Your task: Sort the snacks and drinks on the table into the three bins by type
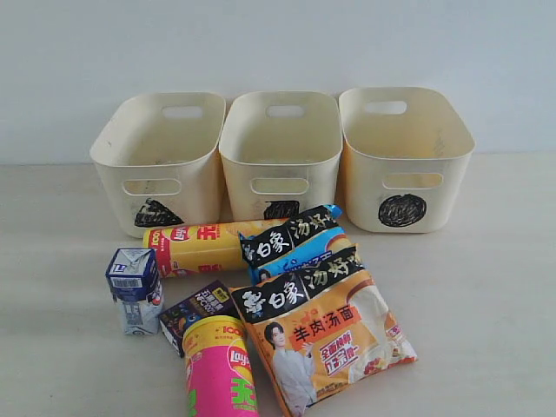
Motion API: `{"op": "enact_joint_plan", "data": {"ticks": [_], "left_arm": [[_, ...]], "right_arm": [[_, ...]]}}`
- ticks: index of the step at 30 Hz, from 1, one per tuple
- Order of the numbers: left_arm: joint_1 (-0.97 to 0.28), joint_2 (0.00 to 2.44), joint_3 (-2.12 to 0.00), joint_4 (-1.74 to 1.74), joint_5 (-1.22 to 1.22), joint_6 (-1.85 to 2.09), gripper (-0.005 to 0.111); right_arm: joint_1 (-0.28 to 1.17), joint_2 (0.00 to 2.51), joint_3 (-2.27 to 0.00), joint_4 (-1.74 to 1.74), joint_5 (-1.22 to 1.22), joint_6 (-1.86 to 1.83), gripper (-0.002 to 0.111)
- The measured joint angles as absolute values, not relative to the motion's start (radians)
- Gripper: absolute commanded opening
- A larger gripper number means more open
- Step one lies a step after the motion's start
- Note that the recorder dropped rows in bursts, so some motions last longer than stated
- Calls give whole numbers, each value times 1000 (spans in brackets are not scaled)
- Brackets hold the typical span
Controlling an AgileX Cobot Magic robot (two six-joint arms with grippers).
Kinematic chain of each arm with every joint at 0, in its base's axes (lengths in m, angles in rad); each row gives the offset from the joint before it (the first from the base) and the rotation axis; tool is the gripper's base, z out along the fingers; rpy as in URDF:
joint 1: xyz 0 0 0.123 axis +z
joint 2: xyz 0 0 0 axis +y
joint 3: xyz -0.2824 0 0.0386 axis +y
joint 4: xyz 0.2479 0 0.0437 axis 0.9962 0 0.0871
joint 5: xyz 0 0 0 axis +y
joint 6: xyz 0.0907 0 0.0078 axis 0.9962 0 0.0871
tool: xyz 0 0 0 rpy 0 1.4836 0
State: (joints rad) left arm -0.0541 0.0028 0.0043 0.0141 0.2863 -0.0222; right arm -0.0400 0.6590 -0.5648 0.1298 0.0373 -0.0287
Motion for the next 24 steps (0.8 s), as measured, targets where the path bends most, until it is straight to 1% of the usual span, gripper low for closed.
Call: {"op": "enact_joint_plan", "data": {"ticks": [7, 15, 24], "left_arm": [[-54, 3, 4, 14, 286, -22, 4], [-54, 3, 4, 14, 286, -22, 4], [-54, 3, 4, 14, 286, -22, 4]], "right_arm": [[-40, 927, -744, 139, 335, -188, 0], [-40, 1229, -928, 315, 696, -474, 0], [-40, 1504, -1020, 656, 889, -856, 0]]}}
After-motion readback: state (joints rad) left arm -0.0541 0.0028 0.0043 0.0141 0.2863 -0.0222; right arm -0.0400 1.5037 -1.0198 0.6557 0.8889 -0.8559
